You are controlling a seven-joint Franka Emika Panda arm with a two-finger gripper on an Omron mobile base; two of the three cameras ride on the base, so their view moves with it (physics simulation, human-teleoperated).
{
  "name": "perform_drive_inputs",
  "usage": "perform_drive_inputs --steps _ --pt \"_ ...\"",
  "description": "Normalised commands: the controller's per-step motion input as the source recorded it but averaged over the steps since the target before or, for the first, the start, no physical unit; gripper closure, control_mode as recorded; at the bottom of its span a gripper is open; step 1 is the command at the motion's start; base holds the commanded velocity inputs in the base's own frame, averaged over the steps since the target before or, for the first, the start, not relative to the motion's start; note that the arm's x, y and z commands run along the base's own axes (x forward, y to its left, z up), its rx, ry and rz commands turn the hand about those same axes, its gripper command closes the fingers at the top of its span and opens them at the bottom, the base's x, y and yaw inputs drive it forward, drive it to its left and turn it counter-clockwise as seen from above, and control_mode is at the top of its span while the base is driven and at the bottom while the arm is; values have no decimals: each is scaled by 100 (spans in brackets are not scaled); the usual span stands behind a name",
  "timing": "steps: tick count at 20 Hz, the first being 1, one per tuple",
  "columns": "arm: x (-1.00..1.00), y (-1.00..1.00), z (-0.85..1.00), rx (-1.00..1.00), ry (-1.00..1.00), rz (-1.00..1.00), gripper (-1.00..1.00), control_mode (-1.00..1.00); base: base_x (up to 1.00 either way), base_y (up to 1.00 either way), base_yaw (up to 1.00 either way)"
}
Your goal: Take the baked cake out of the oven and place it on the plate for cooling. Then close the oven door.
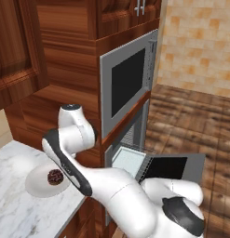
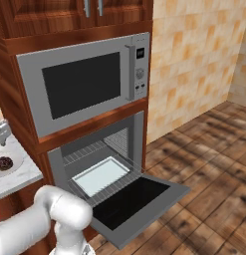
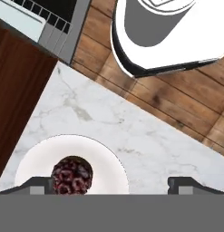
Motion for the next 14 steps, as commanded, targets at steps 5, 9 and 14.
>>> perform_drive_inputs --steps 5,9,14 --pt "-89 -66 43 -2 -14 -11 -100 -100 0 0 0" --pt "-60 -97 39 0 -18 -12 -100 -100 0 0 0" --pt "-7 -100 62 0 -7 -23 -100 -100 0 0 0"
